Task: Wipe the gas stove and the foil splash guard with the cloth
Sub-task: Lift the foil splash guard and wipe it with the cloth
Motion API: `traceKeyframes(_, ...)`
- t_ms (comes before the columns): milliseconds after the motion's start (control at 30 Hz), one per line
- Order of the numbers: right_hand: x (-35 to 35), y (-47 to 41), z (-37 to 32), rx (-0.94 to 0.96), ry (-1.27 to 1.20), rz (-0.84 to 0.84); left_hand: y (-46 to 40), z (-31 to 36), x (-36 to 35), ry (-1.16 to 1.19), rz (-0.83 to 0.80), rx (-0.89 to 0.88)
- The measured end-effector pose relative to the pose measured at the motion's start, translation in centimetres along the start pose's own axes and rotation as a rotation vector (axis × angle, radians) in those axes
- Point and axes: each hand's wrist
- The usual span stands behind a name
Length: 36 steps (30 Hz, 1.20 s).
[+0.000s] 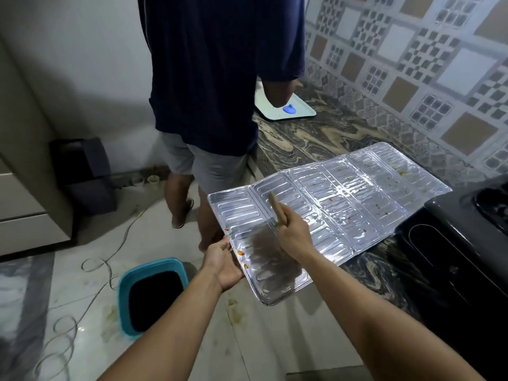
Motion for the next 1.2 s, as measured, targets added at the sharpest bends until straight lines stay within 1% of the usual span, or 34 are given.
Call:
traceKeyframes(33, -0.7, 0.0, -0.3, 0.011, 0.026, -0.078, 0.0, 0.1, 0.0, 0.041, -0.015, 0.005)
traceKeyframes(100, -2.3, -0.2, -0.5, 0.136, 0.188, -0.18, -0.1, 0.2, 0.2, 0.084, -0.039, 0.018)
traceKeyframes(167, -3.7, -0.5, -0.9, 0.236, 0.31, -0.218, -0.2, 0.3, 0.3, 0.065, -0.038, 0.023)
traceKeyframes(233, -5.0, -1.0, -1.3, 0.279, 0.329, -0.266, 0.2, 0.3, 0.1, 0.04, -0.028, 0.025)
traceKeyframes(300, -6.2, -1.7, -1.7, 0.377, 0.401, -0.344, 0.6, 0.3, -0.1, 0.044, -0.014, 0.01)
traceKeyframes(367, -6.9, -2.1, -1.6, 0.483, 0.529, -0.429, 0.8, 0.5, -0.1, 0.07, -0.018, 0.009)
traceKeyframes(433, -6.7, -2.2, -1.5, 0.555, 0.614, -0.477, 0.9, 0.7, 0.1, 0.111, -0.026, 0.026)
traceKeyframes(533, -4.9, -1.6, -1.5, 0.645, 0.675, -0.498, 1.0, 1.1, 0.2, 0.176, -0.054, 0.047)
traceKeyframes(633, -2.1, -0.2, -1.3, 0.699, 0.736, -0.562, 1.2, 1.3, 0.0, 0.185, -0.112, 0.054)
traceKeyframes(700, -0.7, 1.1, -0.6, 0.728, 0.751, -0.595, 1.3, 1.4, 0.0, 0.173, -0.122, 0.057)
traceKeyframes(800, 0.9, 2.9, 0.4, 0.717, 0.794, -0.624, 1.3, 1.5, 0.0, 0.148, -0.135, 0.067)
traceKeyframes(867, 2.1, 4.4, 0.3, 0.751, 0.842, -0.642, 1.2, 1.3, 0.1, 0.147, -0.139, 0.072)
traceKeyframes(933, 3.2, 5.8, 0.2, 0.774, 0.916, -0.706, 1.1, 1.2, 0.1, 0.139, -0.148, 0.07)
traceKeyframes(1000, 4.4, 6.4, 0.2, 0.732, 0.902, -0.77, 1.1, 1.2, 0.1, 0.096, -0.148, 0.06)
traceKeyframes(1067, 5.2, 5.5, 0.6, 0.573, 0.758, -0.736, 1.1, 1.3, -0.2, 0.045, -0.136, 0.05)
traceKeyframes(1100, 5.4, 4.7, 0.6, 0.509, 0.692, -0.661, 1.1, 1.4, -0.4, 0.026, -0.119, 0.034)
traceKeyframes(1133, 5.3, 3.6, 0.5, 0.48, 0.656, -0.562, 1.1, 1.4, -0.5, 0.01, -0.097, 0.014)
traceKeyframes(1200, 4.4, 2.0, -0.1, 0.498, 0.617, -0.413, 1.2, 1.4, -0.8, -0.03, -0.06, -0.029)
Point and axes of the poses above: each hand's wrist, its own y-axis away from the middle knuckle, its own x-axis out of the back of the hand, z = x × y, and after that the axes turned 10 degrees about z, right-handed
